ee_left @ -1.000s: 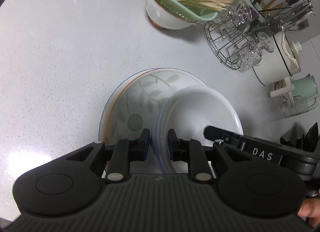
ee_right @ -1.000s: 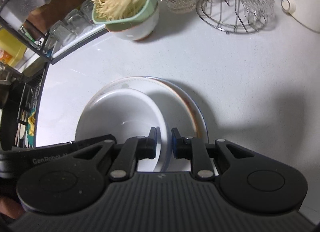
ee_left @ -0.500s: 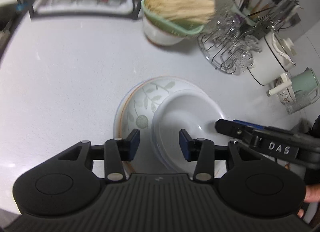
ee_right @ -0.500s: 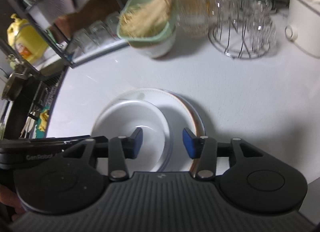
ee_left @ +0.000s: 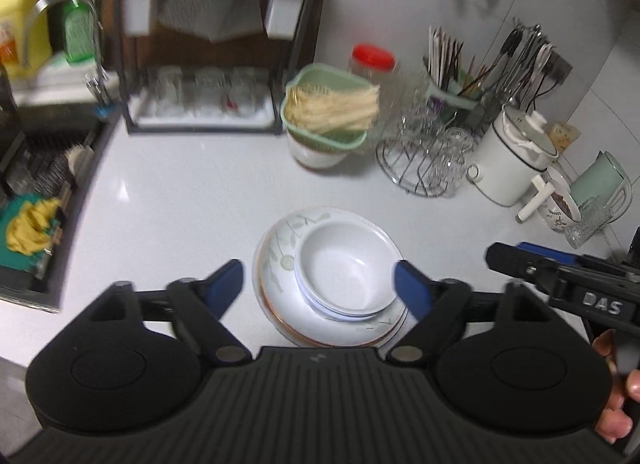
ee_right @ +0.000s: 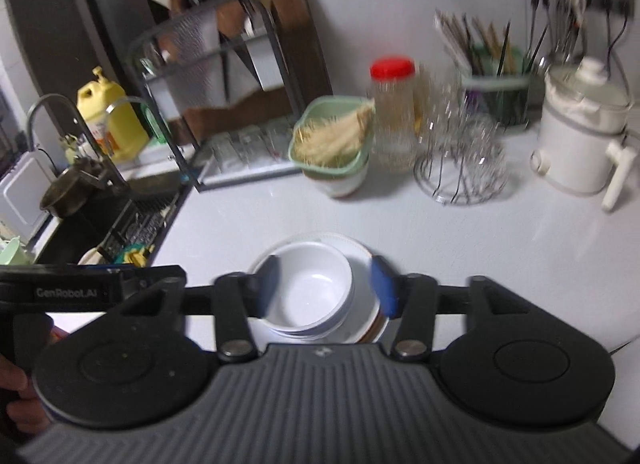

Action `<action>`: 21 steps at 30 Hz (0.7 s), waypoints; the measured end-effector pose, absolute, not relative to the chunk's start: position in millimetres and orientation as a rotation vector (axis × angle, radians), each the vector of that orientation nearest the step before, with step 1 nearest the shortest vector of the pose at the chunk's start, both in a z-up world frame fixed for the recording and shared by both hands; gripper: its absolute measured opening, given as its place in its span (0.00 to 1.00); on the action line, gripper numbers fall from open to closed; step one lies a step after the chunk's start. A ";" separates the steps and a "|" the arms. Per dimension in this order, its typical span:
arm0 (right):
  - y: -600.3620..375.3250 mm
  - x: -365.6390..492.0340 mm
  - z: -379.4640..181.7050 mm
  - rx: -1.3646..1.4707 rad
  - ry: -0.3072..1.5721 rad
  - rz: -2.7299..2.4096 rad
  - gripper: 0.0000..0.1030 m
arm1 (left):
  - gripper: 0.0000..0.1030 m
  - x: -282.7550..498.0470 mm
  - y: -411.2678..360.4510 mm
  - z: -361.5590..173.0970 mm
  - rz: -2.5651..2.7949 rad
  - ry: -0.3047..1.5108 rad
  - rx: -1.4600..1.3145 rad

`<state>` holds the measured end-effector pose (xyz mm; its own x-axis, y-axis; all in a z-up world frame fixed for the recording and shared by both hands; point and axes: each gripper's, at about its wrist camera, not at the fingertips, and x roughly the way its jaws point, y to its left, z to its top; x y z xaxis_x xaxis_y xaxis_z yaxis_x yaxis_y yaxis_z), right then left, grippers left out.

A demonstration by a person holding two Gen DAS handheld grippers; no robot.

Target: Organize plates and bowls

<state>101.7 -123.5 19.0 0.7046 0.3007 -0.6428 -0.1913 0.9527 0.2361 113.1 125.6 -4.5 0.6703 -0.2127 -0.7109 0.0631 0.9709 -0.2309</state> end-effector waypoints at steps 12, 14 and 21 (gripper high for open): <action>-145.1 9.0 36.9 0.180 0.616 0.248 0.86 | 0.96 -4.3 110.7 26.7 -0.089 0.699 -0.112; -145.9 -4.1 35.5 0.182 0.597 0.219 0.86 | 0.96 -18.7 108.8 25.0 -0.090 0.697 -0.112; -149.3 -39.1 28.2 0.158 0.549 0.197 1.00 | 0.96 -55.2 107.9 12.9 -0.061 0.704 -0.100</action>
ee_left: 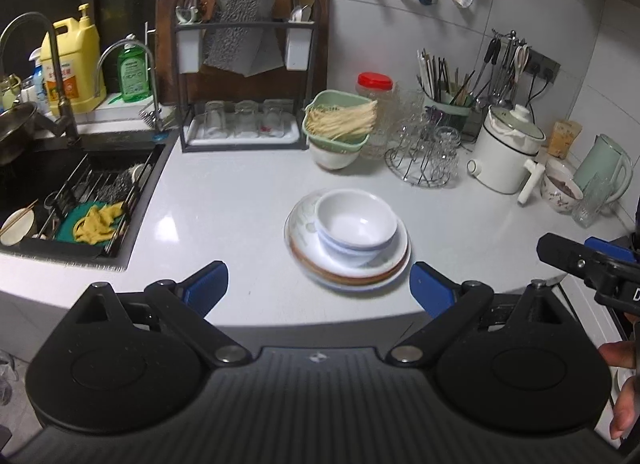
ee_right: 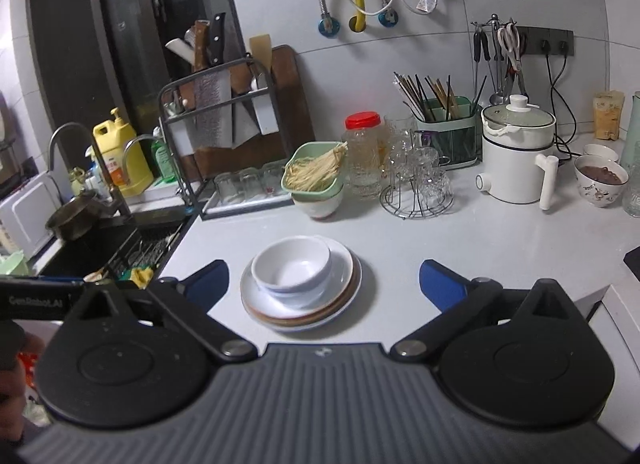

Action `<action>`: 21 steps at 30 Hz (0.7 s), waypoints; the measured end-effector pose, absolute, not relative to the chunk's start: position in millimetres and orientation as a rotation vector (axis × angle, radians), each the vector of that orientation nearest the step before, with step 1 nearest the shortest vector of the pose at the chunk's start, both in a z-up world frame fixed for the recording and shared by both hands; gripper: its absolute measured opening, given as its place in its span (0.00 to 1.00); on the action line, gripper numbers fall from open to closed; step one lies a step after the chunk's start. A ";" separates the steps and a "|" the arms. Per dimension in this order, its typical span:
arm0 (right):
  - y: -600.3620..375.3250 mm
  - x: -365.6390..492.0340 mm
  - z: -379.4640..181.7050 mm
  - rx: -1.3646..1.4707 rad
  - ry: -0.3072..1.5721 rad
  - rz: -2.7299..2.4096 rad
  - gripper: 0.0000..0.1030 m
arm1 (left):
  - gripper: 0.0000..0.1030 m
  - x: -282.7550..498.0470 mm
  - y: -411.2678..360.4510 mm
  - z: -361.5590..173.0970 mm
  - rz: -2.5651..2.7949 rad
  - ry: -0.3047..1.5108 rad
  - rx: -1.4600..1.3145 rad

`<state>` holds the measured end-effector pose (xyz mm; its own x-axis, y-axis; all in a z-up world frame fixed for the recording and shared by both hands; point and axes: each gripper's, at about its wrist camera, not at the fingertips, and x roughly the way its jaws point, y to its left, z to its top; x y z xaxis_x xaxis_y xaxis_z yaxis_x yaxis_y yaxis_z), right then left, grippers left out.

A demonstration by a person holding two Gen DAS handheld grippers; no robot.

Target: Organize plates and bowls

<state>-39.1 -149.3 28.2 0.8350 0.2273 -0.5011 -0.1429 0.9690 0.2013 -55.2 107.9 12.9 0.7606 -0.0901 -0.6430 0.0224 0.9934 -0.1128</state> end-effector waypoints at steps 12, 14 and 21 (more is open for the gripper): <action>-150.5 -70.9 17.6 0.199 0.547 0.208 1.00 | 0.96 -86.2 102.6 -2.1 -0.041 0.727 -0.087; -150.6 -72.5 17.1 0.199 0.548 0.213 1.00 | 0.96 -87.6 100.6 -2.5 -0.044 0.727 -0.086; -150.2 -77.3 15.0 0.186 0.545 0.209 1.00 | 0.96 -92.9 97.5 -6.2 -0.036 0.740 -0.082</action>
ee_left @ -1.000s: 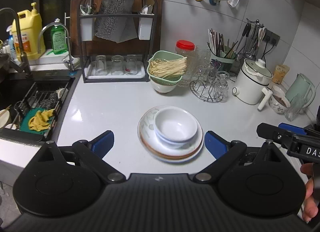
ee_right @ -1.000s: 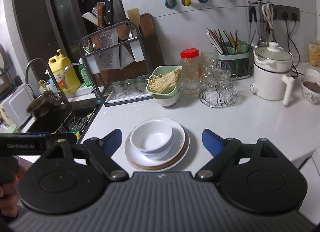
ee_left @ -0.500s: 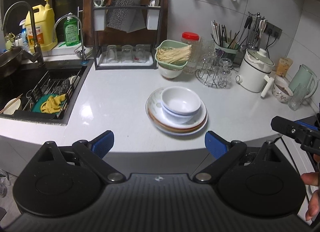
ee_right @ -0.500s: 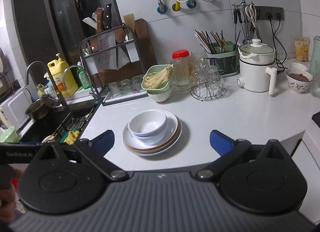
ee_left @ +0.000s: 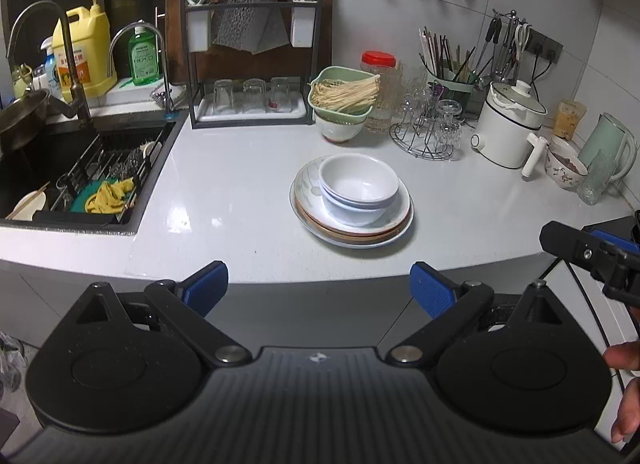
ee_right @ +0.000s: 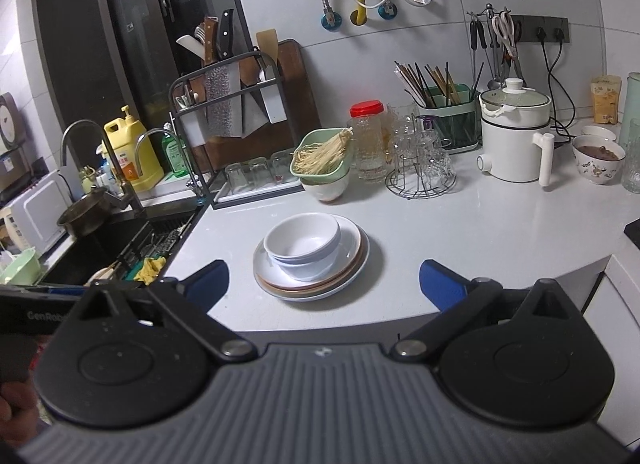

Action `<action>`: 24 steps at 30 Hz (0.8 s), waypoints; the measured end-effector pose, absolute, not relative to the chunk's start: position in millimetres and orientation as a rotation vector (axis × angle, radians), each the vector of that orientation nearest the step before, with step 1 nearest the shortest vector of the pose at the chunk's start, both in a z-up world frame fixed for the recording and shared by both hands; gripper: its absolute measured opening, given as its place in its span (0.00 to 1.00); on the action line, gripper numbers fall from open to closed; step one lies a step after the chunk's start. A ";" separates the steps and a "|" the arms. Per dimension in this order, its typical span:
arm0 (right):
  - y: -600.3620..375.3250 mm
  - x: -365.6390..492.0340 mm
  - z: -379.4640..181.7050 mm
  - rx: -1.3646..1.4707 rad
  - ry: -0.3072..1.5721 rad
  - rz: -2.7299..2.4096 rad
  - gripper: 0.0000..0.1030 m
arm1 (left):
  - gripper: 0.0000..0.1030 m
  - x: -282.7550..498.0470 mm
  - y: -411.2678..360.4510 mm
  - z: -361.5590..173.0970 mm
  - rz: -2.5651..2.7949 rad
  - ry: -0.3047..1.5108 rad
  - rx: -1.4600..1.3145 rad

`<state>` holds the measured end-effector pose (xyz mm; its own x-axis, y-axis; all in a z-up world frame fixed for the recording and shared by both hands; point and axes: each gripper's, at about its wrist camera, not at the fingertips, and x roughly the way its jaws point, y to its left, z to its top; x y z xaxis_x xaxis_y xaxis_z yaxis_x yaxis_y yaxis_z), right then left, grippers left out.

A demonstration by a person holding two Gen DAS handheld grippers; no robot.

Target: Organize plates and bowls

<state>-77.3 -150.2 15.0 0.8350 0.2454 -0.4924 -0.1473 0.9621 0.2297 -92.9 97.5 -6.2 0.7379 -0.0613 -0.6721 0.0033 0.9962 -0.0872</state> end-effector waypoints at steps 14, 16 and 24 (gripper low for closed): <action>-153.8 -80.2 12.2 0.178 0.544 0.211 1.00 | 0.96 -93.1 94.0 -7.4 -0.036 0.737 -0.084; -153.5 -80.2 11.0 0.174 0.546 0.212 1.00 | 0.96 -92.6 93.9 -7.1 -0.034 0.739 -0.086; -155.5 -82.8 9.8 0.176 0.552 0.201 1.00 | 0.96 -94.7 90.4 -8.1 -0.031 0.743 -0.091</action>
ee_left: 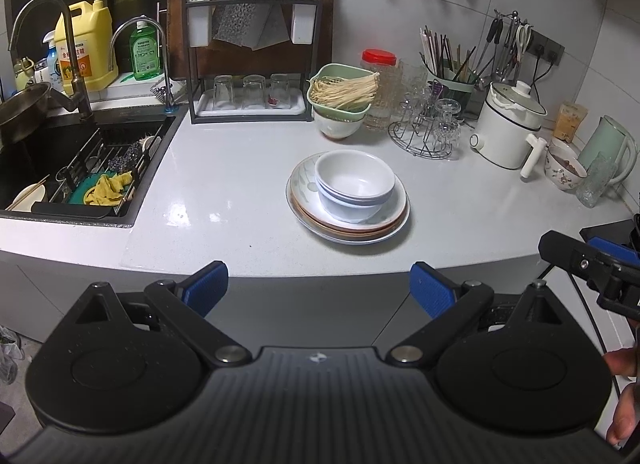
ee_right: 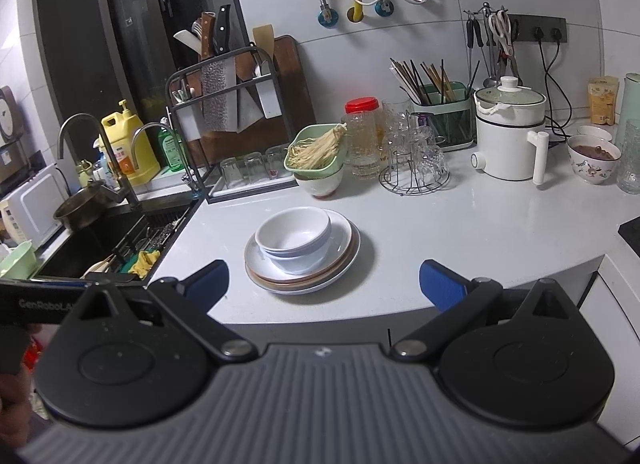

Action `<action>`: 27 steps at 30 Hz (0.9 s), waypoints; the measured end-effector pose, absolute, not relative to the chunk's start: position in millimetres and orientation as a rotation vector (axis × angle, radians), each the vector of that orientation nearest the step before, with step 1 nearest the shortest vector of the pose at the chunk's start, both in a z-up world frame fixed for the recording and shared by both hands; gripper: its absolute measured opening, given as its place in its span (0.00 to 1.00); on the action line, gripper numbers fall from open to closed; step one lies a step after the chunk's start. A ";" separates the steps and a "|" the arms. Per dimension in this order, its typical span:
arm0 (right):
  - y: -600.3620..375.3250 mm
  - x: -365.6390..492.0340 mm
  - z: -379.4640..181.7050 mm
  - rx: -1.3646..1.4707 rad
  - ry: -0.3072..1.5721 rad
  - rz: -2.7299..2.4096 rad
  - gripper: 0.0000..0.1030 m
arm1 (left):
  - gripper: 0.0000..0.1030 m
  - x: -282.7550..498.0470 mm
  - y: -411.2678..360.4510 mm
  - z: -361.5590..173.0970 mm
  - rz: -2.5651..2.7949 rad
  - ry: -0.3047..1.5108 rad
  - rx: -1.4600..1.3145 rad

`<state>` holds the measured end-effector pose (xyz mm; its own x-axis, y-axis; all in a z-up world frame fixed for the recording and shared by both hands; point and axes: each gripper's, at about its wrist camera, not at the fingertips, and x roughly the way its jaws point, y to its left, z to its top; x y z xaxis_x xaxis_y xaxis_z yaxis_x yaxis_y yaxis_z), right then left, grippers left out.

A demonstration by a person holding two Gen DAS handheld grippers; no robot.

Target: Organize plates and bowls

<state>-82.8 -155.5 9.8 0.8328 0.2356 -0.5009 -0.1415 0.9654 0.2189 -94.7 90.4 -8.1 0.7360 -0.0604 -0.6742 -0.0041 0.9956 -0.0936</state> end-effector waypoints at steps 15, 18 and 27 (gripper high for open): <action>-160.7 -85.4 8.6 0.188 0.552 0.193 1.00 | 0.96 -100.0 86.3 -13.5 -0.056 0.766 -0.113; -162.3 -85.4 8.3 0.194 0.556 0.192 1.00 | 0.96 -99.3 84.9 -12.6 -0.061 0.773 -0.115; -167.1 -83.8 11.2 0.195 0.560 0.188 1.00 | 0.96 -93.9 80.5 -8.0 -0.057 0.774 -0.111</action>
